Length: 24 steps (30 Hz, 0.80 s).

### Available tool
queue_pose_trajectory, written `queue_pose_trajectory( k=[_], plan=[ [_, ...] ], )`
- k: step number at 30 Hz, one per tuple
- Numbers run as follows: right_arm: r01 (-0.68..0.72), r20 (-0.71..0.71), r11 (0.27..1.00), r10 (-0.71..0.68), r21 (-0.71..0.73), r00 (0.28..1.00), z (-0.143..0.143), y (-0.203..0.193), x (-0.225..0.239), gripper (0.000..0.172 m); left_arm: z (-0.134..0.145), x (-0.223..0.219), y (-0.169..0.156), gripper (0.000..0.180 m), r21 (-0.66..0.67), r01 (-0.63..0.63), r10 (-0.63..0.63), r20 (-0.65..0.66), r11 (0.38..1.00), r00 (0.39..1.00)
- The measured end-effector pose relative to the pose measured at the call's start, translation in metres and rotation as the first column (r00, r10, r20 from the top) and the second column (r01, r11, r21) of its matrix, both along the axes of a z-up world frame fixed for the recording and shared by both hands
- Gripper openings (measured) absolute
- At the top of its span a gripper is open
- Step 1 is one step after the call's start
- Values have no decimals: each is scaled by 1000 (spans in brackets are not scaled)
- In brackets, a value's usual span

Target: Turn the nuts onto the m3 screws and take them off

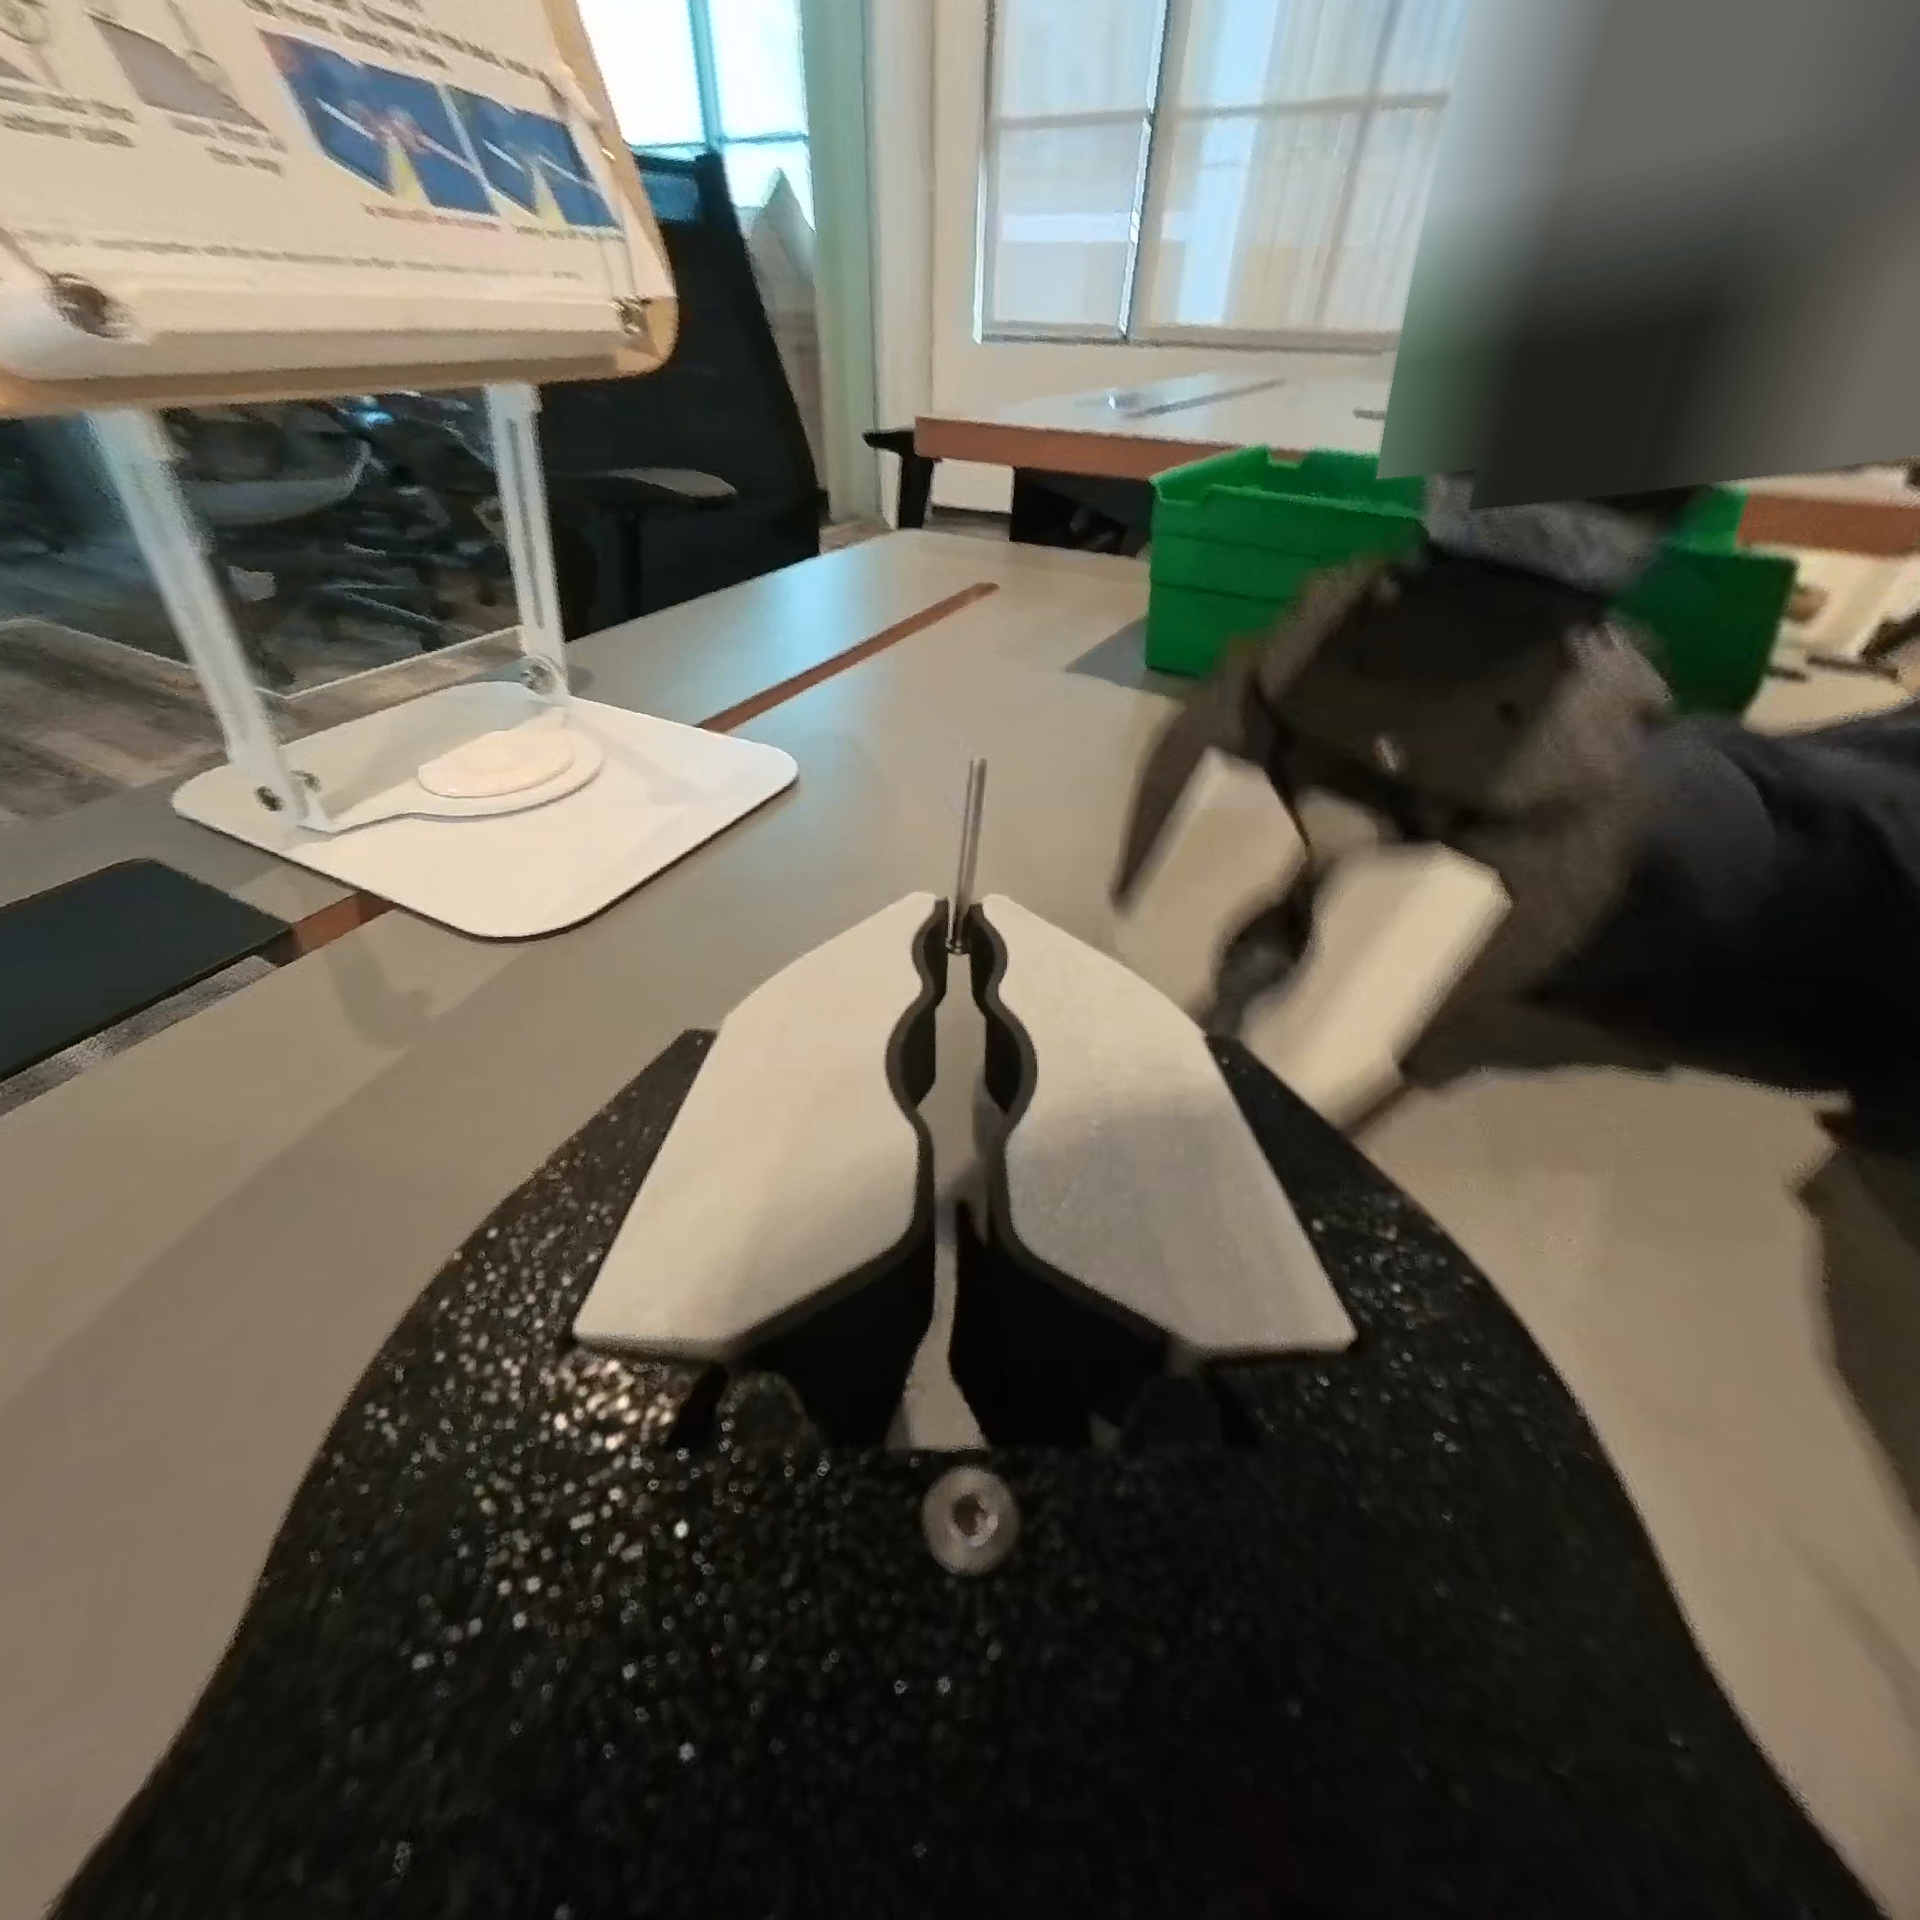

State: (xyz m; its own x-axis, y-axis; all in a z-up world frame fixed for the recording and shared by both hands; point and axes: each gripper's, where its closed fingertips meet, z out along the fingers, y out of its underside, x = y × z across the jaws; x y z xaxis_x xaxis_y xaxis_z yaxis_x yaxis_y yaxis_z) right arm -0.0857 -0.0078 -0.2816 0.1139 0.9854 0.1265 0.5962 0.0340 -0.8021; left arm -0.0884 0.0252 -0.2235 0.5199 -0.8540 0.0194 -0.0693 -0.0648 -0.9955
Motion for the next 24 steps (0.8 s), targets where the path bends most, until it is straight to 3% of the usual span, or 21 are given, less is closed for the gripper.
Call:
queue_pose_trajectory(
  k=[4,11,24],
  plan=[
    [54,-109,998,-56,-20,993,30,19,22,4,-8,10,-6,3,1,53,-53,-73,999,996],
    [11,-239,1000,-5,22,971,66,12,23,4,-18,21,-13,3,-3,112,-111,-160,994,981],
    [-23,-246,999,28,23,969,69,5,18,4,-25,29,-21,3,-4,169,-166,-209,986,964]
  ],
)
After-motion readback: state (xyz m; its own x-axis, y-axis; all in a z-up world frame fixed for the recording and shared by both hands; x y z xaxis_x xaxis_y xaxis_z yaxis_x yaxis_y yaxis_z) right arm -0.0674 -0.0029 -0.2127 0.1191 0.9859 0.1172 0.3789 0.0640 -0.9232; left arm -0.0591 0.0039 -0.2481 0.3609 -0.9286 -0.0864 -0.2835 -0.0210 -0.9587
